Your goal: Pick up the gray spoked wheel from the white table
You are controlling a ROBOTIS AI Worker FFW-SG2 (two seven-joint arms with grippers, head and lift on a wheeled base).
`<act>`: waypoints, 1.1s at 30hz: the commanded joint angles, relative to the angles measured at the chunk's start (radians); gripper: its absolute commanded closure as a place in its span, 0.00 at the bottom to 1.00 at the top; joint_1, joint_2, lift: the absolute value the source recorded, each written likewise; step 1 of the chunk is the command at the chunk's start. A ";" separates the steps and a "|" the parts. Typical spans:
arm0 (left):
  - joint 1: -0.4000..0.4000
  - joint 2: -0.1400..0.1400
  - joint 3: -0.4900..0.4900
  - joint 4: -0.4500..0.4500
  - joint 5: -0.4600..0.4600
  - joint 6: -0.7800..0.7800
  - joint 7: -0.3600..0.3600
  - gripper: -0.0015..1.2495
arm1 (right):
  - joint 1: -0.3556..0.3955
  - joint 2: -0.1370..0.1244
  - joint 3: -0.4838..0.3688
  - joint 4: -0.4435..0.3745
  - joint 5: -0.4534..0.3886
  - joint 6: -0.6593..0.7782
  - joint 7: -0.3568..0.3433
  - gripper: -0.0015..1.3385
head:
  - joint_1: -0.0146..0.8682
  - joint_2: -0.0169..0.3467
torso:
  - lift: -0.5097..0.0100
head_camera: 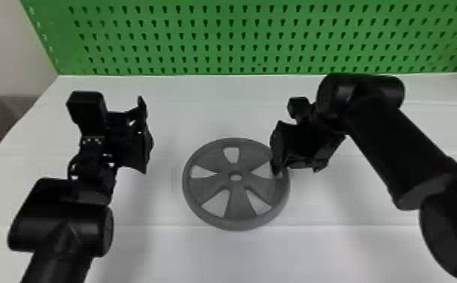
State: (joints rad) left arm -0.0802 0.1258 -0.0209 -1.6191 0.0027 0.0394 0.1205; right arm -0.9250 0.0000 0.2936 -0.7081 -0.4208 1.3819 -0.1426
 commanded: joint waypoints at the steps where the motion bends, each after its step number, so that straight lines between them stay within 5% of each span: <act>1: 0.003 0.000 -0.004 0.005 0.000 -0.003 0.002 0.13 | 0.003 0.001 0.061 -0.011 -0.052 -0.004 0.000 0.08 | 0.89 0.23 | 0.82; 28: -0.009 0.000 -0.019 0.011 0.000 -0.009 0.004 0.13 | 0.012 0.001 0.101 0.052 -0.099 -0.027 0.000 0.08 | 0.89 0.23 | 0.82; 33: -0.010 0.000 -0.021 0.013 0.000 -0.010 0.004 0.13 | 0.011 0.001 0.085 0.067 -0.105 -0.029 0.000 0.18 | 0.89 0.23 | 0.82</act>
State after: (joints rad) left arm -0.0895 0.1258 -0.0405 -1.6061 0.0030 0.0306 0.1242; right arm -0.9134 0.0000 0.3881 -0.6529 -0.5225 1.3543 -0.1426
